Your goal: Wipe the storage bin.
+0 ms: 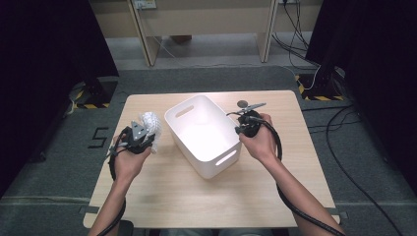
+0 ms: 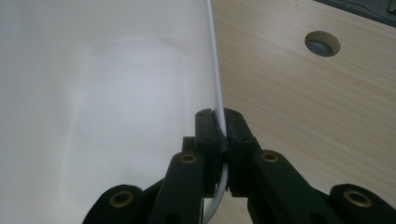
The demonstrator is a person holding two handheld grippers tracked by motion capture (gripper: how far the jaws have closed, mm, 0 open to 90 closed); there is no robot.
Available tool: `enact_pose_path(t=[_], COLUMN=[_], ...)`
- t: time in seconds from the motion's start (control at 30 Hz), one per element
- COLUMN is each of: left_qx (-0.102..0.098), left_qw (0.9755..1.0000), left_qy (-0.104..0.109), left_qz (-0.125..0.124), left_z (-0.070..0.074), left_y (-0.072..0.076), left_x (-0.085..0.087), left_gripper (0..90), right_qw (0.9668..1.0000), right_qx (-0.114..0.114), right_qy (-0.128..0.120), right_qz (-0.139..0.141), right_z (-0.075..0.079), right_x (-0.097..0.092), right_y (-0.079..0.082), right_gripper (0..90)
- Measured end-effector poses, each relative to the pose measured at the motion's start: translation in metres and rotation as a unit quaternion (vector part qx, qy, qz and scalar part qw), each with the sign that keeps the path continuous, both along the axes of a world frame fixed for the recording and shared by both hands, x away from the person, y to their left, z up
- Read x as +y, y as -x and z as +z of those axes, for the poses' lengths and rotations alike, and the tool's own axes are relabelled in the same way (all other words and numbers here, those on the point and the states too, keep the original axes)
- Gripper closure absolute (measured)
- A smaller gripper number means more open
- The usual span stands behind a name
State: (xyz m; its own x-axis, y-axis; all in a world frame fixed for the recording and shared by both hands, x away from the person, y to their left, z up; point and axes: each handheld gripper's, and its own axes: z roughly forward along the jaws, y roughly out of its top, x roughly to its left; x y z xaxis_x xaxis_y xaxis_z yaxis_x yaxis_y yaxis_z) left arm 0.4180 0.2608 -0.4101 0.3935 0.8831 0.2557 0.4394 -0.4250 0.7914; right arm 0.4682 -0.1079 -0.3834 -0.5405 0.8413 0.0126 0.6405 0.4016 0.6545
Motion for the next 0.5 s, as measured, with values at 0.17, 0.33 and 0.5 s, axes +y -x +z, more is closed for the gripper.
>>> enact_pose_path(t=[0.17,0.33,0.5], left_qx=[0.004,0.005,0.007], left_qw=[1.0000,0.9999,0.9994], left_qy=[-0.006,-0.004,-0.001], left_qz=[-0.004,-0.015,-0.034], left_z=[-0.002,-0.005,-0.008], left_y=[-0.015,-0.024,-0.034], left_x=[-0.001,-0.002,-0.002], left_gripper=[73.7,73.7,73.8], right_qw=[0.9996,0.9993,0.9973], right_qx=[0.014,0.001,-0.016], right_qy=[-0.003,-0.033,-0.067], right_qz=[0.023,0.018,-0.024], right_z=[0.002,0.007,0.023], right_x=[-0.010,-0.018,-0.042], right_y=[-0.004,0.001,0.027], right_gripper=[86.5,72.6,79.1])
